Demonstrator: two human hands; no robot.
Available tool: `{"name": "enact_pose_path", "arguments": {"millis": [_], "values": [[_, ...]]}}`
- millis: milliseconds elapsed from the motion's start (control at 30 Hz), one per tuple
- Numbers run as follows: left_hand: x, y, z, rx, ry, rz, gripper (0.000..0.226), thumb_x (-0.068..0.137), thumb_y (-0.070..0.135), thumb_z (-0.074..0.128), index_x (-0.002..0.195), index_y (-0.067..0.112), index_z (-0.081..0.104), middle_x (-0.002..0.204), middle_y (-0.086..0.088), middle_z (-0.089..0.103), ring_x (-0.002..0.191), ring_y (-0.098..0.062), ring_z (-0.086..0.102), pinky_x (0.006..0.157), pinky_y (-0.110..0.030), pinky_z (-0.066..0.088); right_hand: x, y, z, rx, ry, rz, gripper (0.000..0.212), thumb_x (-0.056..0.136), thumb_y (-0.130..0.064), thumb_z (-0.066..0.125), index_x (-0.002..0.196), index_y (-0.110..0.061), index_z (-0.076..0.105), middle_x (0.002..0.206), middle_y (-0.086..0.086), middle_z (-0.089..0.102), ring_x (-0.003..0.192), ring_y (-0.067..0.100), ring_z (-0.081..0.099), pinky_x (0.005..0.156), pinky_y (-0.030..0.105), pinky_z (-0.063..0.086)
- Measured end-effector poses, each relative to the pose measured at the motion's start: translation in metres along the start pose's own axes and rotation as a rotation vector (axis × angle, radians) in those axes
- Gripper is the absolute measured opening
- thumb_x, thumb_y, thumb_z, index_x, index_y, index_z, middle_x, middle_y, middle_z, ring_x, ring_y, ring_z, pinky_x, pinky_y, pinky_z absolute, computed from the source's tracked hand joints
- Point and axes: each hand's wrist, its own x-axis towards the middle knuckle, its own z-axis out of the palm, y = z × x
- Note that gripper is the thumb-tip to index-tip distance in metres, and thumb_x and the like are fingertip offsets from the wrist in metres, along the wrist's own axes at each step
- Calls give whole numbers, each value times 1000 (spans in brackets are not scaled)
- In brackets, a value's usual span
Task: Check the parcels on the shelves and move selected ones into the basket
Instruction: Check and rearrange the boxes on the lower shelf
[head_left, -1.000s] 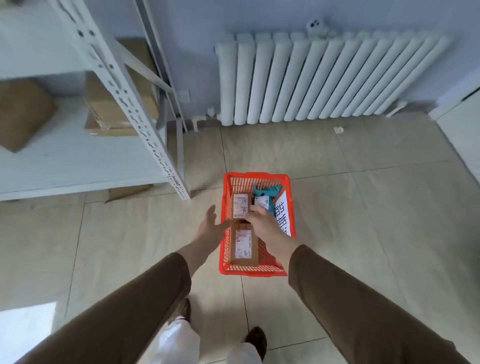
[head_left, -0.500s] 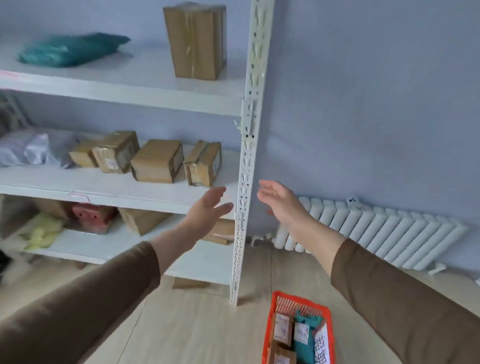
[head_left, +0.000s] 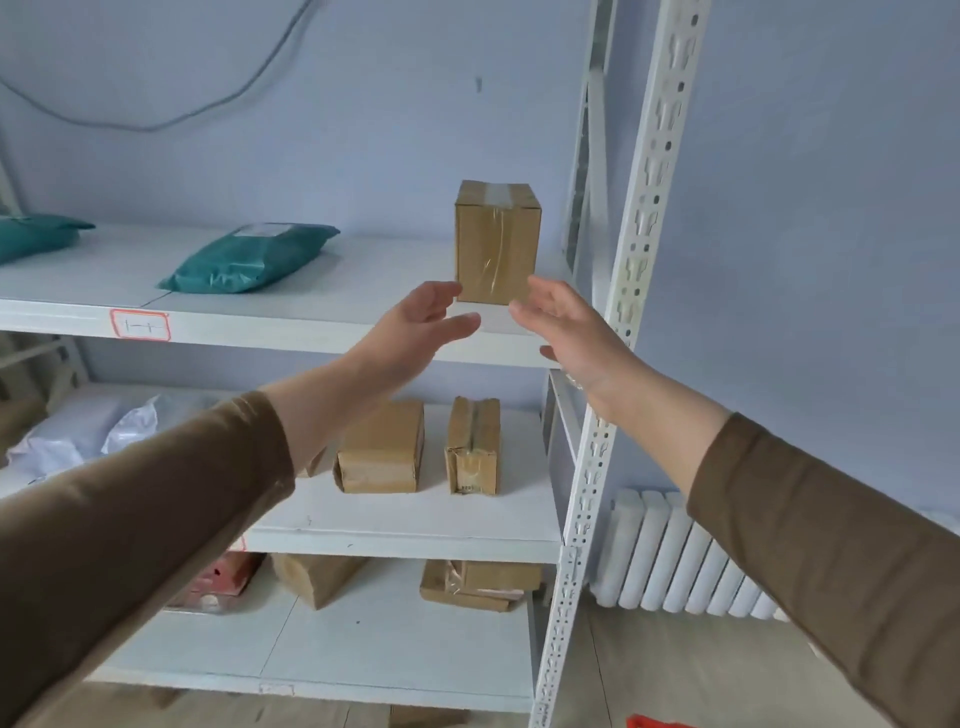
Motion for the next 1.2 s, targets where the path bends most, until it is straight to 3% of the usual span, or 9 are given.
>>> {"name": "enact_pose_path", "arguments": {"millis": [200, 367, 500, 633, 767, 933, 1100, 1200], "values": [[65, -8, -24, -38, -111, -47, 87, 89, 57, 69, 162, 35, 27, 170, 1, 25, 155, -19, 27, 126, -40, 23, 50, -3, -5, -22, 37, 33, 77, 97, -58, 60, 162, -34, 27, 168, -10, 29, 153, 14, 31, 125, 48, 27], [131, -7, -36, -96, -72, -84, 109, 73, 67, 72, 163, 39, 18, 173, 7, 17, 157, -23, 22, 128, -51, 17, 109, 2, -24, -12, 115, 44, 81, 95, -62, 59, 162, -33, 26, 170, -11, 24, 155, 15, 26, 127, 49, 24], [180, -12, -41, -113, -53, -98, 113, 70, 71, 72, 163, 40, 16, 173, 7, 15, 158, -25, 19, 128, -52, 16, 162, 9, -34, 51, 158, 70, 85, 93, -65, 60, 163, -33, 25, 170, -10, 24, 156, 17, 24, 127, 51, 22], [221, -16, -41, -173, -36, -128, 106, 85, 66, 68, 166, 32, 9, 174, 4, 14, 159, -27, 16, 129, -50, 14, 206, 15, -35, 113, 177, 146, 88, 91, -70, 57, 163, -34, 22, 171, -7, 24, 156, 21, 25, 126, 51, 24], [252, -19, -39, -258, -36, -199, 121, 72, 78, 68, 166, 28, 12, 174, 5, 14, 159, -21, 20, 129, -46, 18, 242, 18, -31, 175, 200, 203, 87, 91, -72, 56, 162, -31, 27, 170, -6, 25, 155, 22, 27, 125, 50, 26], [280, -24, -32, -341, -25, -212, 82, 92, 68, 60, 156, 20, 39, 162, -3, 38, 151, -23, 35, 126, -39, 28, 274, 23, -20, 255, 225, 273, 101, 62, -90, 64, 148, -38, 51, 156, -6, 51, 144, 20, 45, 118, 51, 33], [289, -40, -33, -411, -136, -183, 39, 94, 55, 63, 119, 25, 68, 123, 4, 70, 124, -16, 61, 117, -36, 41, 279, 27, -3, 286, 291, 305, 85, 75, -78, 62, 148, -36, 53, 153, -4, 55, 142, 20, 49, 121, 47, 35], [277, -39, -34, -443, -163, -105, 39, 94, 48, 64, 124, 23, 65, 116, 5, 70, 113, -15, 64, 97, -29, 50, 263, 19, 9, 326, 357, 273, 59, 88, -61, 62, 138, -30, 62, 133, -5, 68, 125, 17, 61, 107, 35, 44]]}}
